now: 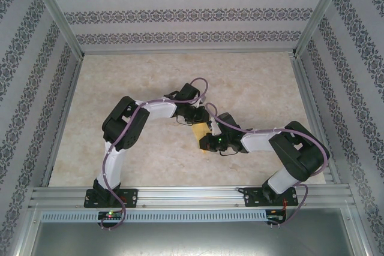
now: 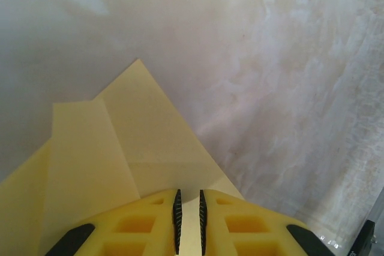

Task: Fold a paper plane with a square sheet of paper (pick it up from the middle)
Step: Fourth fold the wing at the center of the table.

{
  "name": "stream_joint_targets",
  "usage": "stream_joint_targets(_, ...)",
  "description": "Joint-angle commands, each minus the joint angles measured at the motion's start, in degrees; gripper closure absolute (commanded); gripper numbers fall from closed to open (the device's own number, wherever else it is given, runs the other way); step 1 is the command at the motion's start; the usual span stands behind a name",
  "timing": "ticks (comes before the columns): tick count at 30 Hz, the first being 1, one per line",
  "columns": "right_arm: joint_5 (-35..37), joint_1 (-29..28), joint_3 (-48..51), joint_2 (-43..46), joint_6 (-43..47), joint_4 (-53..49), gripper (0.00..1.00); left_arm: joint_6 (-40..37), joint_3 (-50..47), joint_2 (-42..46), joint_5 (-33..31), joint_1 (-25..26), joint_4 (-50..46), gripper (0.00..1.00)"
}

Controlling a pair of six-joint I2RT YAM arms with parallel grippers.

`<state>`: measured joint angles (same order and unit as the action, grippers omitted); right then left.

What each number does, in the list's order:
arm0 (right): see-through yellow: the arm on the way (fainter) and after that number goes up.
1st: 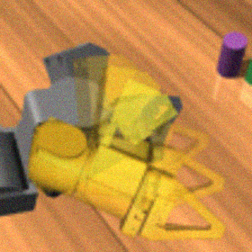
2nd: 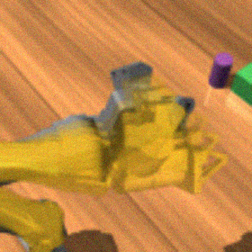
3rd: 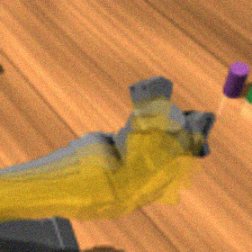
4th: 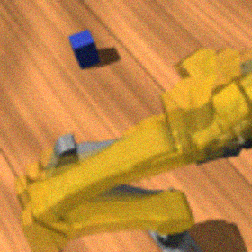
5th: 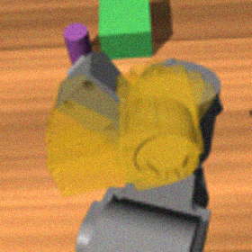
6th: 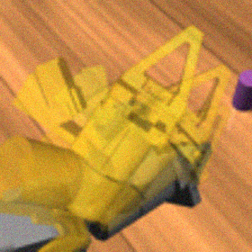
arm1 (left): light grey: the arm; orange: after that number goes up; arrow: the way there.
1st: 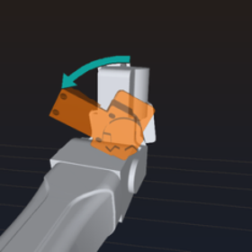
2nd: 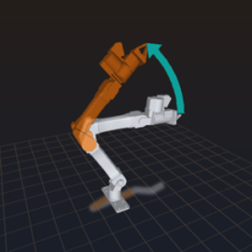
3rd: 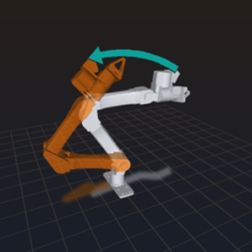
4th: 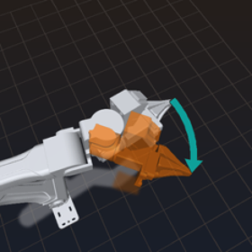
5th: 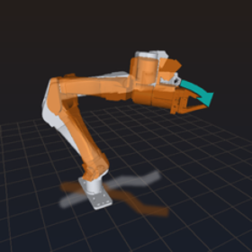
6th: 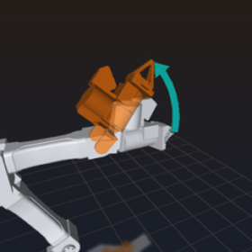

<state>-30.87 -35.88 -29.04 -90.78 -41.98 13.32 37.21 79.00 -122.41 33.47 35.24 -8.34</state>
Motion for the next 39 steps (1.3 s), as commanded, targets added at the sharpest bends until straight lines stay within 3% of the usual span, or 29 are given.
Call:
stream_joint_targets(1,2.75,-1.21,3.76,-2.38,1.46,-11.83,0.95,-0.62,2.24,-2.81,-3.78,-0.35,1.65,0.79)
stream_joint_targets(26,2.75,-0.68,5.74,-1.50,1.80,-11.86,0.95,-2.39,11.89,-8.11,-5.09,-6.30,-1.96,0.84)
stream_joint_targets(39,2.68,-0.64,5.04,-1.50,1.72,-11.87,0.95,-5.27,15.33,-7.25,-3.46,-6.76,-6.26,0.83)
